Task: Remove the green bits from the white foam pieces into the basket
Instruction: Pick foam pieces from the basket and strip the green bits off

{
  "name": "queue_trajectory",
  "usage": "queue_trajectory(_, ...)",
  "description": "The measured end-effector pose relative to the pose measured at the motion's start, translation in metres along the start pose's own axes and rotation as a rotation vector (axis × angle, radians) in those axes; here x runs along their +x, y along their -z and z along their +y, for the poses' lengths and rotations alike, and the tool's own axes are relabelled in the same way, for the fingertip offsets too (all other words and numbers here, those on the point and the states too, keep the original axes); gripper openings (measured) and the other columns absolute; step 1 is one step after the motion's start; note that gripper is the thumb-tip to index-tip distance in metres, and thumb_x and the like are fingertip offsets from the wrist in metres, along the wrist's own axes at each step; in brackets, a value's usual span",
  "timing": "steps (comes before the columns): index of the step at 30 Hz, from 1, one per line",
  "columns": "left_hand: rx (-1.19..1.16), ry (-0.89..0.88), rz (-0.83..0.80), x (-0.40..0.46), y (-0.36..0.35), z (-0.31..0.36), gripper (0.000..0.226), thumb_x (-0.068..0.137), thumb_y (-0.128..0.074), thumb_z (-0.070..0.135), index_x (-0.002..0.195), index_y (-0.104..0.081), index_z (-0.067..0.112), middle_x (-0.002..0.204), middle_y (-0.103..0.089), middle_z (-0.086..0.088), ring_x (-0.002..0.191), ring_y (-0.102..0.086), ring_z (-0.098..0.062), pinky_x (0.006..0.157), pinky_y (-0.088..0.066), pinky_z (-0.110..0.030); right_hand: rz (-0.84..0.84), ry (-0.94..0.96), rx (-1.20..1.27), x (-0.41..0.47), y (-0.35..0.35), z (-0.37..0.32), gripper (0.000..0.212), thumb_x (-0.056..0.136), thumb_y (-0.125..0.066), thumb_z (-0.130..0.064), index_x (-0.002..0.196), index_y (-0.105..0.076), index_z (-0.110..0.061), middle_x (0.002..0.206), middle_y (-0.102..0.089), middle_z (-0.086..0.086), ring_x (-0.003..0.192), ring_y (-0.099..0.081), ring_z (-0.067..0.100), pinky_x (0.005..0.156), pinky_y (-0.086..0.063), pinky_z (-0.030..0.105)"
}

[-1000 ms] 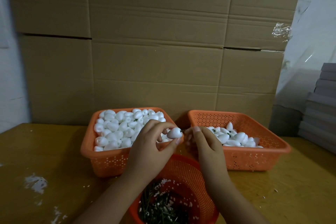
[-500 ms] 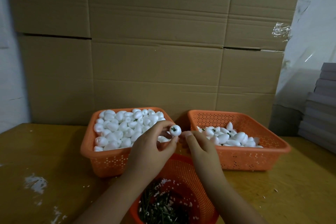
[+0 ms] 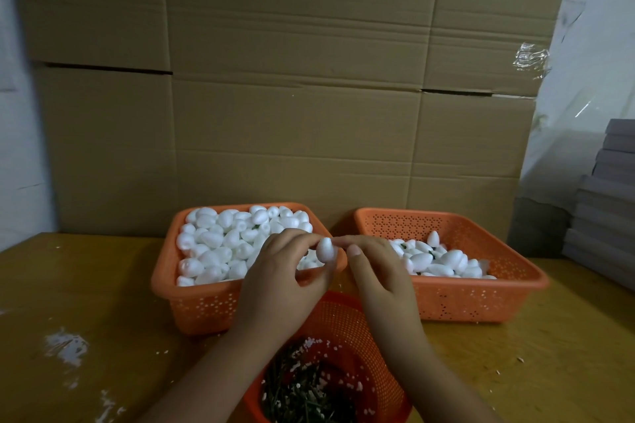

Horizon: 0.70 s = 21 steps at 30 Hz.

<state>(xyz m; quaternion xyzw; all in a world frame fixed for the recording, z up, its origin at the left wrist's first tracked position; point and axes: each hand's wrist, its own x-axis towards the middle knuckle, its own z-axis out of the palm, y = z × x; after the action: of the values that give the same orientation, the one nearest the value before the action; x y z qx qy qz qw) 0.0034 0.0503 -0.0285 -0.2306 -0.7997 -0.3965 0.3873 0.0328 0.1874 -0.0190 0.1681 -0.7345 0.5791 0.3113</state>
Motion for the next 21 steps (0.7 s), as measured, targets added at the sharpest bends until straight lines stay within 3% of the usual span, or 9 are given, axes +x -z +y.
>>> queue_trajectory(4, -0.045, 0.038, -0.008, 0.0001, -0.0009, -0.0050, 0.020, 0.084, -0.070, 0.038, 0.103, -0.070, 0.031, 0.092, -0.060, 0.020, 0.090, -0.057, -0.004, 0.075, -0.051, -0.029, -0.071, 0.040, -0.050, -0.0038, -0.0049, -0.0022, 0.025, 0.087, -0.051, -0.048, 0.100, -0.070, -0.041, 0.105, -0.061, -0.017, 0.112, -0.056, 0.006, 0.091, -0.042, 0.014)
queue_trajectory(8, -0.108, 0.034, 0.013, 0.0005, -0.0014, -0.0048, 0.024, 0.082, -0.071, 0.033, 0.099, -0.062, 0.048, 0.092, -0.061, 0.024, 0.082, -0.059, -0.006, 0.067, -0.048, -0.019, -0.052, -0.095, 0.020, -0.0025, -0.0035, 0.0030, 0.017, 0.096, -0.056, -0.028, 0.107, -0.064, -0.039, 0.104, -0.066, -0.020, 0.104, -0.059, -0.003, 0.082, -0.044, 0.010)
queue_trajectory(12, -0.157, 0.053, -0.006, -0.0006, -0.0023, -0.0050, 0.039, 0.084, -0.071, 0.027, 0.104, -0.056, 0.057, 0.105, -0.063, 0.030, 0.098, -0.061, 0.001, 0.073, -0.047, -0.010, -0.109, -0.215, 0.090, -0.0012, -0.0016, 0.0067, 0.019, 0.098, -0.053, -0.020, 0.098, -0.071, -0.027, 0.097, -0.071, -0.016, 0.095, -0.065, 0.000, 0.079, -0.047, 0.014)
queue_trajectory(16, -0.119, 0.061, -0.026, -0.0016, -0.0027, -0.0072, 0.041, 0.085, -0.074, 0.021, 0.111, -0.057, 0.048, 0.110, -0.060, 0.035, 0.101, -0.060, 0.007, 0.077, -0.048, -0.011, -0.052, -0.139, 0.057, -0.0018, -0.0017, 0.0048, 0.022, 0.096, -0.055, -0.015, 0.093, -0.071, -0.031, 0.096, -0.069, -0.017, 0.095, -0.062, -0.002, 0.076, -0.044, 0.008)
queue_trajectory(19, -0.055, 0.038, -0.004, 0.0001, -0.0028, -0.0077, 0.026, 0.084, -0.073, 0.028, 0.108, -0.067, 0.037, 0.103, -0.063, 0.024, 0.101, -0.058, -0.001, 0.077, -0.054, -0.025, -0.031, -0.044, 0.002, -0.0023, -0.0012, 0.0040, 0.023, 0.096, -0.056, -0.016, 0.099, -0.071, -0.033, 0.100, -0.066, -0.018, 0.102, -0.059, -0.002, 0.081, -0.043, 0.008)
queue_trajectory(21, 0.015, 0.029, 0.006, 0.0016, -0.0026, -0.0073, 0.026, 0.082, -0.070, 0.037, 0.108, -0.071, 0.032, 0.099, -0.058, 0.021, 0.099, -0.053, -0.002, 0.073, -0.051, -0.026, -0.050, 0.030, -0.054, -0.0029, -0.0019, 0.0023, 0.022, 0.094, -0.055, -0.022, 0.102, -0.071, -0.036, 0.102, -0.064, -0.018, 0.106, -0.057, 0.000, 0.084, -0.042, 0.010)
